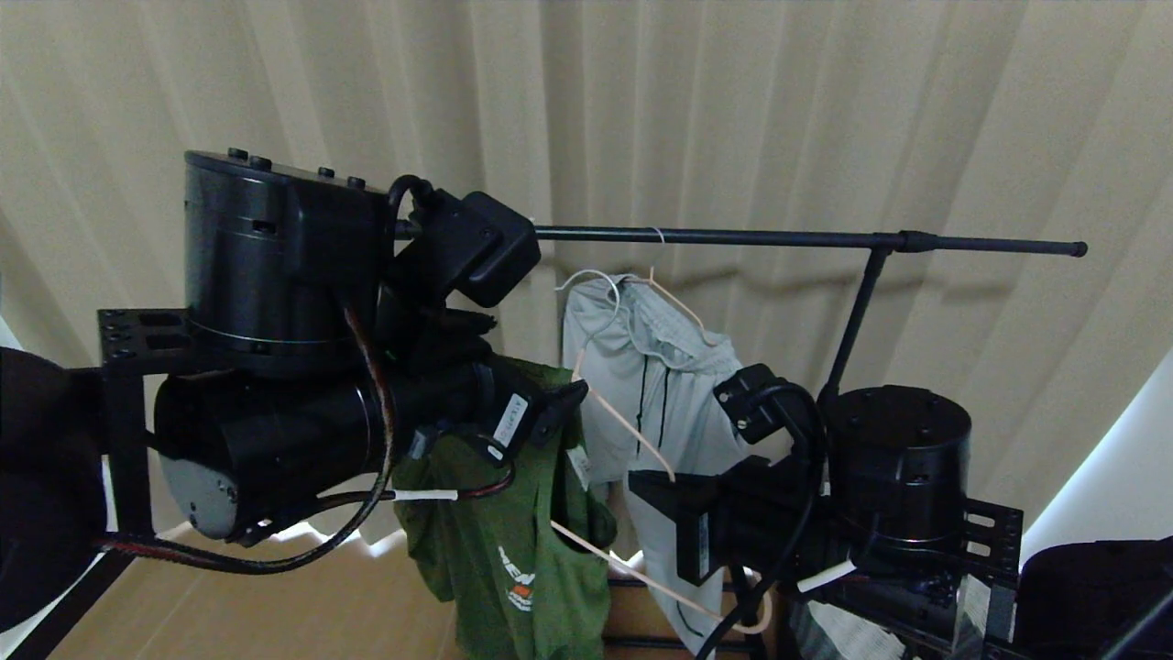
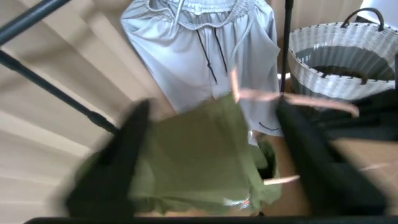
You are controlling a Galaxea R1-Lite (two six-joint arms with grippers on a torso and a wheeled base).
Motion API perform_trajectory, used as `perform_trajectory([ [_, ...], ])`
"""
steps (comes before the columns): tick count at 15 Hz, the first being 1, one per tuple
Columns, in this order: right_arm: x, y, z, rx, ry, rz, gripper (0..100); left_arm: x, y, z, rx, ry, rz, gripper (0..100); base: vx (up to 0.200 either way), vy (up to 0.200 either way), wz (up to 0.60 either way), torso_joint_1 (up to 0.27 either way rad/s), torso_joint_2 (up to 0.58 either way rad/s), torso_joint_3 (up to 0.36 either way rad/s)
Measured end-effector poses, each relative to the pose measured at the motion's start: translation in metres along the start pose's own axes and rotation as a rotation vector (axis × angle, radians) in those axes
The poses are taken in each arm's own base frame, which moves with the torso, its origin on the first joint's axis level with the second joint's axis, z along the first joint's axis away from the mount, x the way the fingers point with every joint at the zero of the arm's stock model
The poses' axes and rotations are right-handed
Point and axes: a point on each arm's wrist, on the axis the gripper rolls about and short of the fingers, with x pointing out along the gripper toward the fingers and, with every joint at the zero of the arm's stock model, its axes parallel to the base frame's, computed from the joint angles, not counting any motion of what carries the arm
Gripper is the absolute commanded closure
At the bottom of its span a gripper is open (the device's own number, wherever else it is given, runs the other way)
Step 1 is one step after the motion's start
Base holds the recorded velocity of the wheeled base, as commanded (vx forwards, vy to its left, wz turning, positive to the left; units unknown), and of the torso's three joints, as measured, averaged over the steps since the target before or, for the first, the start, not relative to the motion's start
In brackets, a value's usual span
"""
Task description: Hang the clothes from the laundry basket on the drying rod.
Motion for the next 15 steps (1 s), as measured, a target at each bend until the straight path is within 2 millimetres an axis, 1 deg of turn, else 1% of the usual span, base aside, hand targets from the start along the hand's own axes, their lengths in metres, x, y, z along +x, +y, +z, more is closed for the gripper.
perform_trajectory([
  [2,-0.003,0.000,0.002,-0.002,-0.006,0.001,100,-0.007,0.005,-0.004,0.015,0.004,0.013,0,0.000,0.000,0.00,0.000,0.00,0.000],
  [4,-0.008,-0.001,0.003,-0.011,-0.013,-0.003,100,-0.016,0.015,-0.013,0.024,0.017,0.043,0,0.000,0.000,0.00,0.000,0.00,0.000],
  [7,-0.020,-0.009,0.003,-0.082,-0.019,-0.028,100,-0.029,0.028,-0.021,0.034,0.011,0.056,0,0.000,0.000,0.00,0.000,0.00,0.000],
  [8,-0.025,-0.013,0.003,-0.134,-0.022,-0.040,100,-0.033,0.033,-0.024,0.057,-0.007,0.007,0,0.000,0.000,0.00,0.000,0.00,0.000],
  [9,-0.031,-0.016,0.004,-0.170,-0.028,-0.048,100,-0.039,0.042,-0.028,0.094,-0.032,-0.036,0,0.000,0.000,0.00,0.000,0.00,0.000],
  [10,-0.037,-0.018,0.006,-0.193,-0.039,-0.054,100,-0.044,0.052,-0.033,0.145,-0.054,-0.074,0,0.000,0.000,0.00,0.000,0.00,0.000],
  [12,-0.044,-0.018,0.008,-0.250,-0.051,-0.052,100,-0.051,0.065,-0.040,0.228,-0.097,-0.124,0,0.000,0.000,0.00,0.000,0.00,0.000],
  [13,-0.047,-0.018,0.008,-0.289,-0.052,-0.037,100,-0.054,0.070,-0.043,0.273,-0.112,-0.137,0,0.000,0.000,0.00,0.000,0.00,0.000],
  [15,-0.053,-0.016,0.009,-0.321,-0.055,0.020,100,-0.053,0.073,-0.046,0.297,-0.116,-0.147,0,0.000,0.000,0.00,0.000,0.00,0.000],
])
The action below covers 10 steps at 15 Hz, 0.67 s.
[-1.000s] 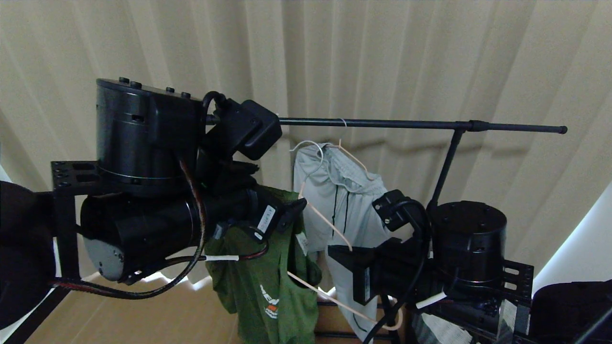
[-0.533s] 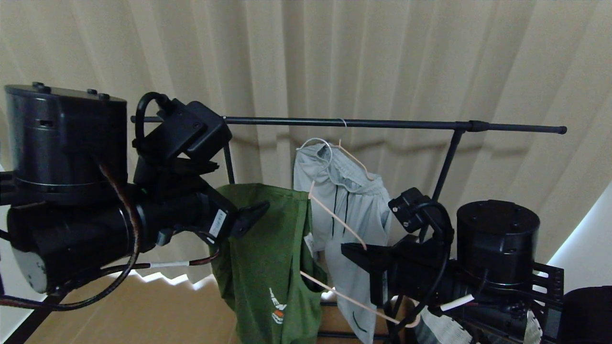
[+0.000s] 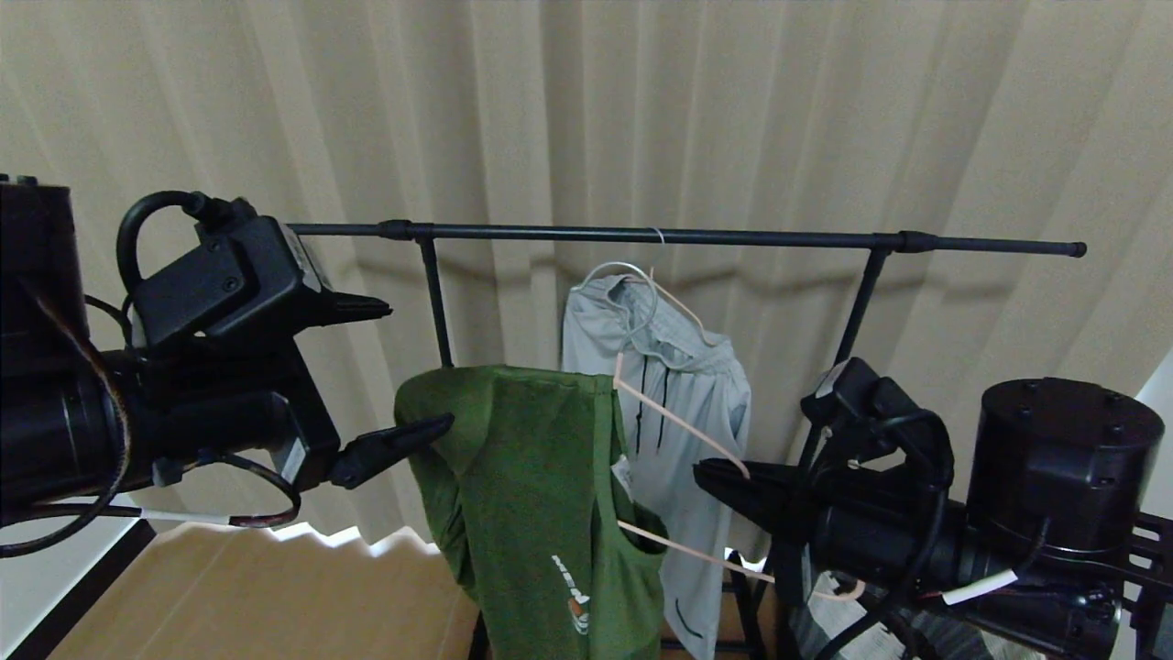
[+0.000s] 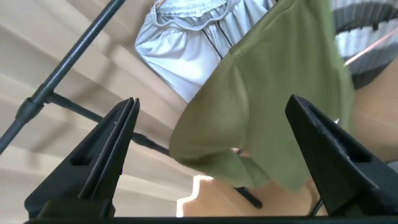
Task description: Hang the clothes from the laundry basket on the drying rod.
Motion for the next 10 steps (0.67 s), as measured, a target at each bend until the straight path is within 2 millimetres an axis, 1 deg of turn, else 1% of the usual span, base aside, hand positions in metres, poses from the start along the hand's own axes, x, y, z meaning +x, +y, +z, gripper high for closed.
perform_trajectory([
  [3,-0.006,0.001,0.004,-0.007,-0.022,0.031,100,0.011,-0.003,-0.003,0.006,-0.005,-0.042,0,0.000,0.000,0.00,0.000,0.00,0.000],
  [7,-0.009,0.003,0.007,-0.022,-0.047,0.054,100,0.037,0.005,0.002,0.043,-0.105,0.019,0,0.000,0.000,0.00,0.000,0.00,0.000],
  [10,-0.009,0.003,0.007,-0.035,-0.074,0.070,100,0.048,0.003,-0.003,0.041,-0.089,-0.001,0,0.000,0.000,0.00,0.000,0.00,0.000],
])
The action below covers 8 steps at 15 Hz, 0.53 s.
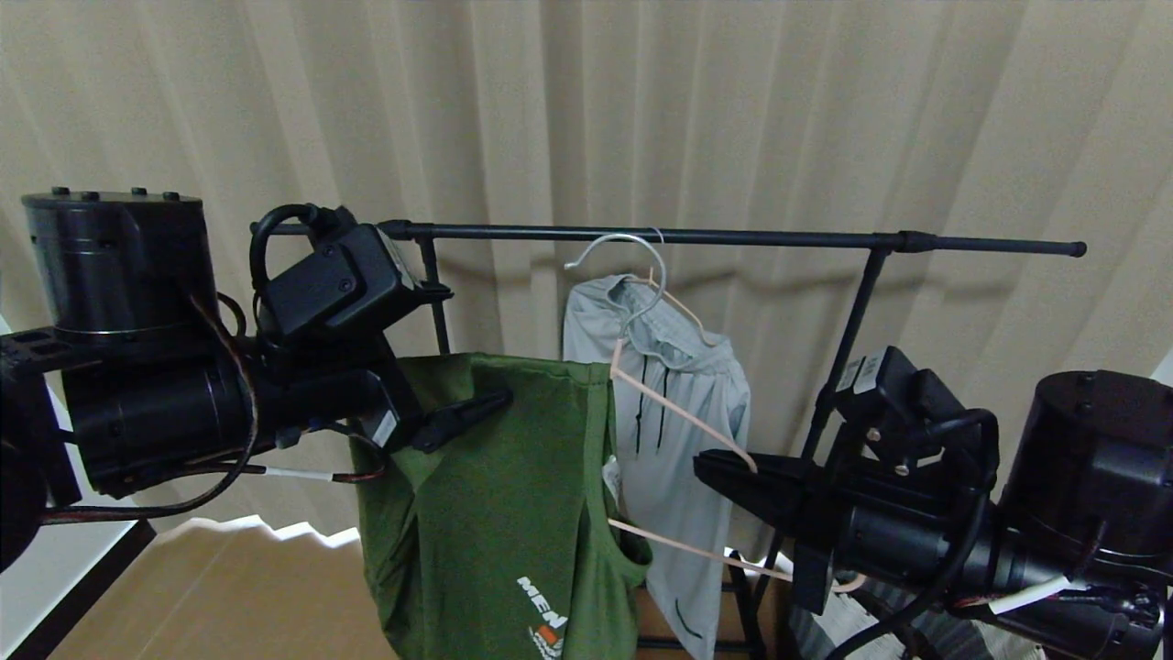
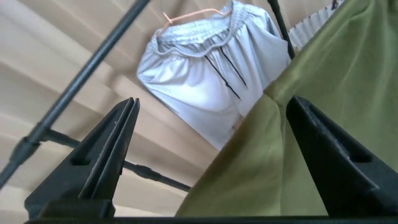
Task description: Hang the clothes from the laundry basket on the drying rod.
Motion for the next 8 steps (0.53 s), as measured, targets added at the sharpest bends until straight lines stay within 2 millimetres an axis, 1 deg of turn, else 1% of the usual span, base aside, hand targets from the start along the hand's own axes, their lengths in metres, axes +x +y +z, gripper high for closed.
perform_trajectory([
  [8,-0.0011,0.0017,-0.0084,-0.015,0.030,0.027,100,0.0029,-0.0009,-0.0008,0.026,-0.004,-0.013,0,0.000,0.000,0.00,0.000,0.00,0.000],
])
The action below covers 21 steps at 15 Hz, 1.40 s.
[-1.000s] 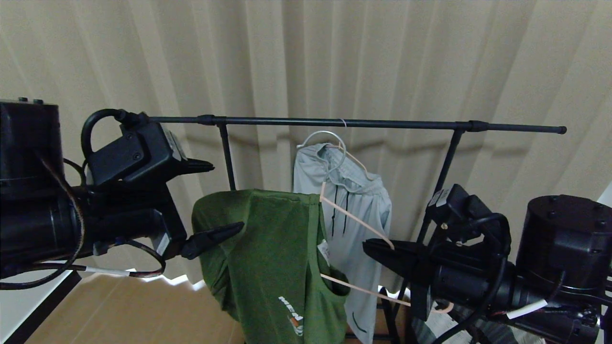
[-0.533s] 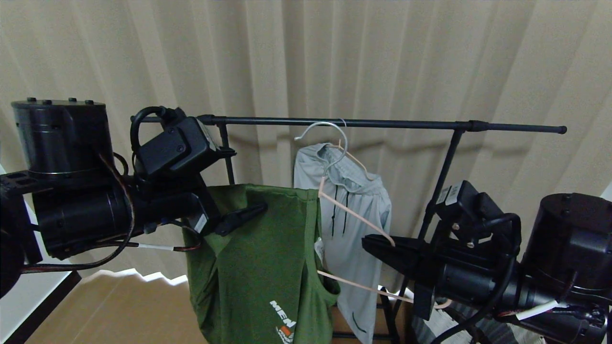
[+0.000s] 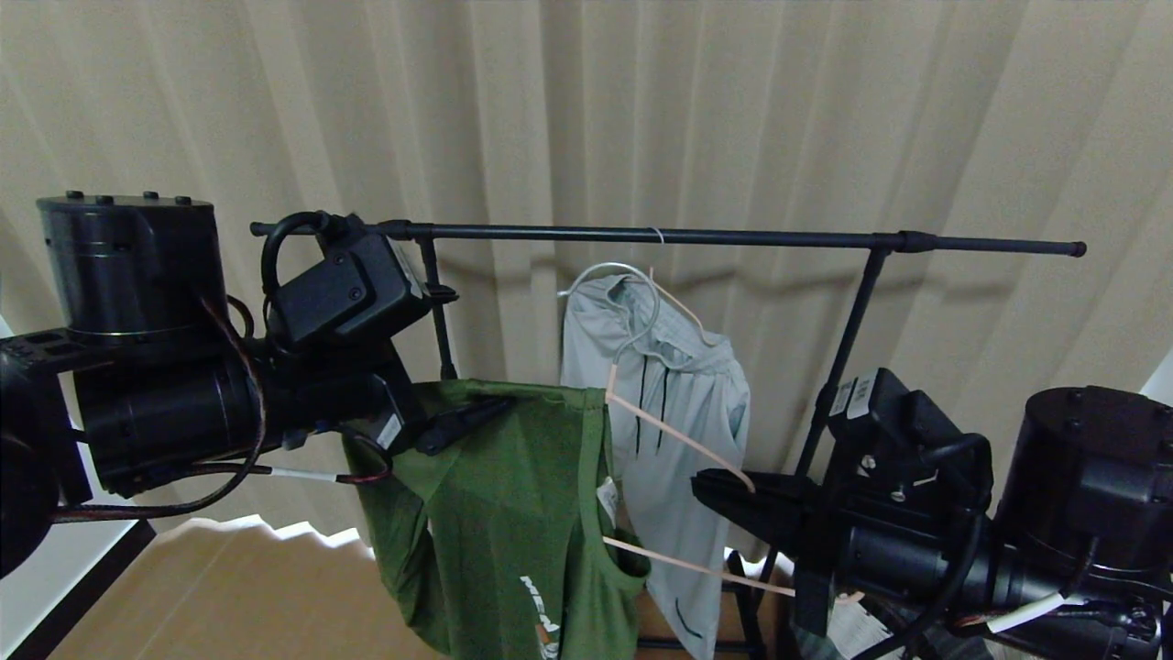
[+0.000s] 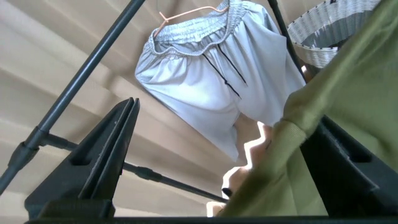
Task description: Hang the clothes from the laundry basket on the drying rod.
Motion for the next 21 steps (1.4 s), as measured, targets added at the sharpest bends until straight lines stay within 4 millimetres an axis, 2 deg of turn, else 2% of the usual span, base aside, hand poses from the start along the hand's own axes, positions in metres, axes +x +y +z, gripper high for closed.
perform_trajectory([
  [7,-0.0011,0.0031,-0.0019,-0.002,0.005,0.022,100,0.0019,-0.0055,0.0000,-0.001,-0.005,-0.029,0,0.000,0.000,0.00,0.000,0.00,0.000],
  [8,-0.0013,0.0033,-0.0020,-0.001,0.005,0.027,100,0.0020,-0.0058,0.0001,-0.001,-0.006,-0.030,100,0.000,0.000,0.00,0.000,0.00,0.000],
  [21,-0.0024,0.0031,0.0015,-0.008,-0.022,0.024,100,0.0000,-0.0110,-0.0052,-0.008,0.013,-0.040,100,0.000,0.000,0.00,0.000,0.00,0.000],
])
